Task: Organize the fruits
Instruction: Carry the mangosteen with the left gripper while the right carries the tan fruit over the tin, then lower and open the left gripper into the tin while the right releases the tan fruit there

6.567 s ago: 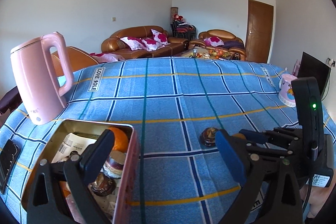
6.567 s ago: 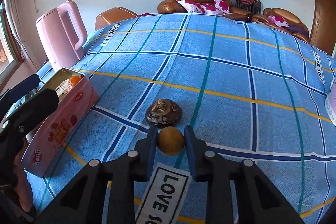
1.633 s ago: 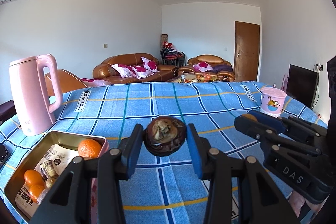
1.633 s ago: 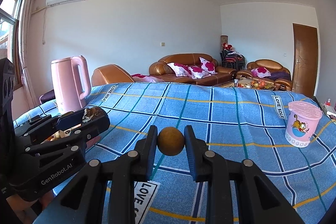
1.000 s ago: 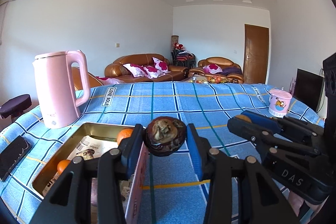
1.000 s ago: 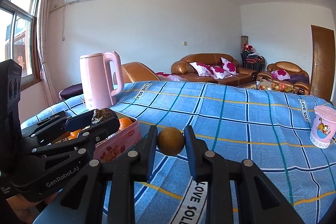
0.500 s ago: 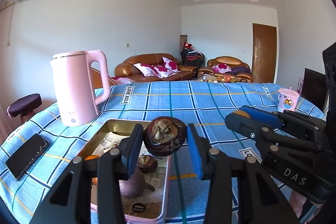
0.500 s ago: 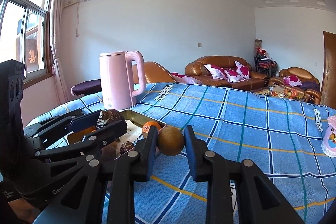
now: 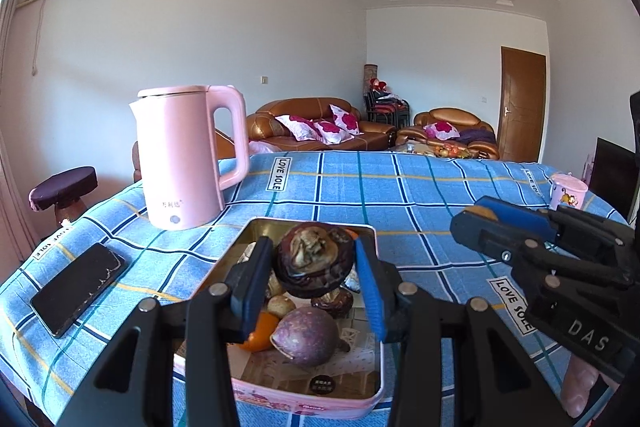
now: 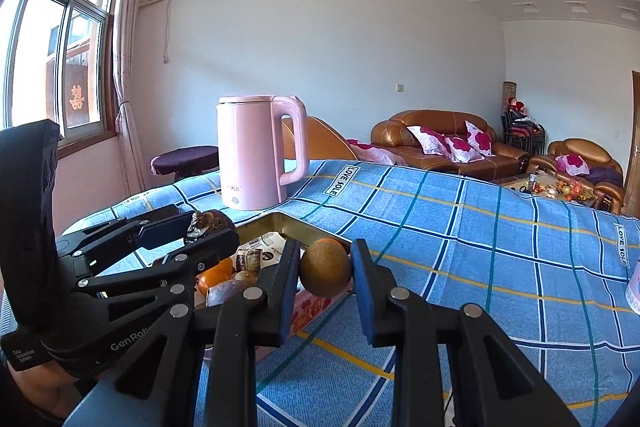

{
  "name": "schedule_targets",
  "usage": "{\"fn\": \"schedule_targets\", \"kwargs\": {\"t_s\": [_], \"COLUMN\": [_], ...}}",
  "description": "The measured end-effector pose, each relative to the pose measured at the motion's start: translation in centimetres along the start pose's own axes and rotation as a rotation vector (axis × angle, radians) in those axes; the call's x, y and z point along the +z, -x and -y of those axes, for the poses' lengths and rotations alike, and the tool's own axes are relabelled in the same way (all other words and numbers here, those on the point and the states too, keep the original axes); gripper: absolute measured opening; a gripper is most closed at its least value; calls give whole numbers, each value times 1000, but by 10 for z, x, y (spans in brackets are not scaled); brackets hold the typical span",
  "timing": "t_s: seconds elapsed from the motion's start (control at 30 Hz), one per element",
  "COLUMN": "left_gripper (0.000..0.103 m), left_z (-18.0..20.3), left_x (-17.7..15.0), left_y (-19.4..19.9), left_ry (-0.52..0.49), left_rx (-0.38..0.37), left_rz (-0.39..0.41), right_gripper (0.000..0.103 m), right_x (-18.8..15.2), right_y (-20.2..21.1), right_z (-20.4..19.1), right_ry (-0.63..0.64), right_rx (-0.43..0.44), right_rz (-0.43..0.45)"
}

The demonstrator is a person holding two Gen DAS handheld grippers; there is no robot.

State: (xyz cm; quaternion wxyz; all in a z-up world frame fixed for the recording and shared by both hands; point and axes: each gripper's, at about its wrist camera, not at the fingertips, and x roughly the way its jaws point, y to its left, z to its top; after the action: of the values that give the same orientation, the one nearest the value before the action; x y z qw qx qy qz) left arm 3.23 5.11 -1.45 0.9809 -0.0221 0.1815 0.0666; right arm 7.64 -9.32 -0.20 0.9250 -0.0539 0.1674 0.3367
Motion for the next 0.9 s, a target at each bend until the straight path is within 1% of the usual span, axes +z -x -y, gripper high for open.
{"fn": "schedule_targets", "kwargs": {"t_s": [0.2,0.37,0.6,0.9], "left_gripper": [44,44,44,44], "left_z": [-12,-29,-49,-56], "left_x": [0,-1,-11,-20], "left_y": [3,5,0,-7], "left_ry": [0,22,43,49], "left_rx": [21,49,74,92], "left_rz": [1,1,-45,-84], "right_gripper": [28,28,28,28], "right_x": [3,4,-2,-12], "right_y": [-4,-9,-16,-28], "right_z": [-13,-23,-40,-56], "right_ry": [20,35,55,75], "right_rx": [18,34,63,93], "right_rz": [-3,-9,-30,-68]}}
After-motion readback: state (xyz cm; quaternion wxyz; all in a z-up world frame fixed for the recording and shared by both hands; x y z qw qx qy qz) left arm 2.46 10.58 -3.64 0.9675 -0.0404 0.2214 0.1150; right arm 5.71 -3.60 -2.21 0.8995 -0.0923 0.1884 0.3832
